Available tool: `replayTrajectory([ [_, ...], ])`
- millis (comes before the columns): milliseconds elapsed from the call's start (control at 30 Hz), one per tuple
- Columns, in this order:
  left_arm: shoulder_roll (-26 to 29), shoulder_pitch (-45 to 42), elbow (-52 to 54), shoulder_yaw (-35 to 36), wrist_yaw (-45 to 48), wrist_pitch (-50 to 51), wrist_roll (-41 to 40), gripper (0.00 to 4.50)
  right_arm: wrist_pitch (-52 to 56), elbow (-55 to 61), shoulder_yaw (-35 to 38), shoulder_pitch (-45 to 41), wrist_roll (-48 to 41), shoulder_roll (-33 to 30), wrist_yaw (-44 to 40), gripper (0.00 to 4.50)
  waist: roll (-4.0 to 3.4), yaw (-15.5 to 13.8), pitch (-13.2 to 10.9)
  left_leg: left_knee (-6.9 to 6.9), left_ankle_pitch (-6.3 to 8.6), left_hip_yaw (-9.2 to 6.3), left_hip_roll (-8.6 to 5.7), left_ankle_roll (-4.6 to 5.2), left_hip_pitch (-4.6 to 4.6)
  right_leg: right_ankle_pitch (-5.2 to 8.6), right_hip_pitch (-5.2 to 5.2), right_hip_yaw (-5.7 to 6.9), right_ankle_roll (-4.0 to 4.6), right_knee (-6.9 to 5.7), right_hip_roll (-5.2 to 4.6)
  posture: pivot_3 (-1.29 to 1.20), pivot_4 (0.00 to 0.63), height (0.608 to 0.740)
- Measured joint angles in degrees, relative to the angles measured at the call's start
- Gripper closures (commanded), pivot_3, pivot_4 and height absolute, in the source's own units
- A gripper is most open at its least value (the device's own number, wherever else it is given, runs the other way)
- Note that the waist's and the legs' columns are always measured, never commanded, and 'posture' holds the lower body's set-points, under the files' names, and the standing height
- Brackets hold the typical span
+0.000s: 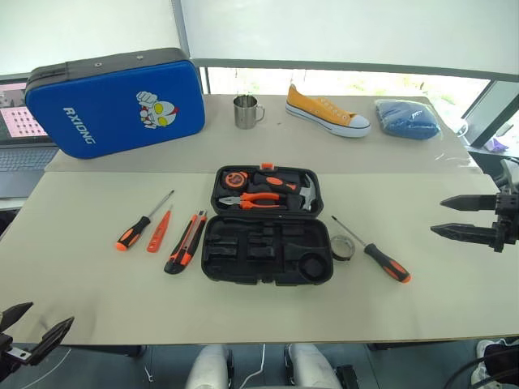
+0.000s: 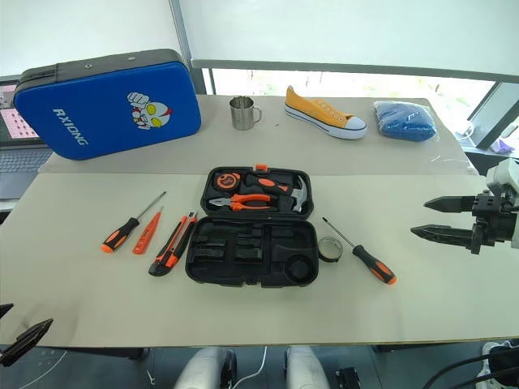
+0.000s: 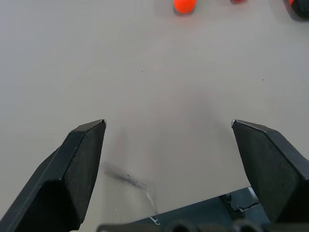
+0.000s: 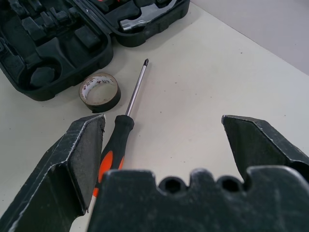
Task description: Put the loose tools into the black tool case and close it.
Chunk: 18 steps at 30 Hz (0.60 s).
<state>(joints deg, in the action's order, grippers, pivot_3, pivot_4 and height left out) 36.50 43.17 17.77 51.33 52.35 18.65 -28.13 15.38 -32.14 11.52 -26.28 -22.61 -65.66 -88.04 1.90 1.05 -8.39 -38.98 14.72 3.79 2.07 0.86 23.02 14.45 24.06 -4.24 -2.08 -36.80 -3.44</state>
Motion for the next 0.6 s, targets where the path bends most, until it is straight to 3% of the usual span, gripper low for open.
replayTrajectory([
  [167,0.7,-1.7,0.0,-1.7,-2.5,0.4,2.8,0.0,-2.6,-1.5,0.1,0.5,0.6,0.1,0.0,0.02,0.0,-0.3,0.0,-0.01,0.0,0.0,-0.06,0.0,-0.02,0.0,-0.04,0.01,0.0,0.0,-0.01,0.0,0.15,0.739],
  [333,6.7,-6.2,3.5,-4.0,-5.6,8.8,3.1,0.0,-3.9,0.1,0.3,0.7,1.0,1.1,0.9,0.02,0.01,-0.3,0.0,-0.03,-0.02,-0.04,-0.05,-0.02,-0.02,-0.01,-0.04,0.02,-0.01,-0.13,0.0,0.0,0.15,0.739],
  [467,17.2,-19.6,5.0,-8.6,-9.1,21.5,0.2,0.0,2.8,15.1,1.8,2.9,-3.8,1.6,2.3,0.02,-0.07,-0.3,0.0,-0.02,-0.06,-0.28,-0.06,-0.08,-0.01,0.01,0.0,0.07,-0.02,-0.33,0.07,0.0,0.15,0.739],
  [600,26.4,-35.7,2.1,-19.4,-11.5,33.6,-1.5,0.0,11.0,34.5,4.5,5.6,-12.0,2.1,5.2,0.02,-0.06,-0.1,0.0,0.02,-0.05,-0.58,-0.08,-0.11,0.07,0.02,0.1,0.11,-0.04,-0.29,0.06,0.0,0.15,0.739],
])
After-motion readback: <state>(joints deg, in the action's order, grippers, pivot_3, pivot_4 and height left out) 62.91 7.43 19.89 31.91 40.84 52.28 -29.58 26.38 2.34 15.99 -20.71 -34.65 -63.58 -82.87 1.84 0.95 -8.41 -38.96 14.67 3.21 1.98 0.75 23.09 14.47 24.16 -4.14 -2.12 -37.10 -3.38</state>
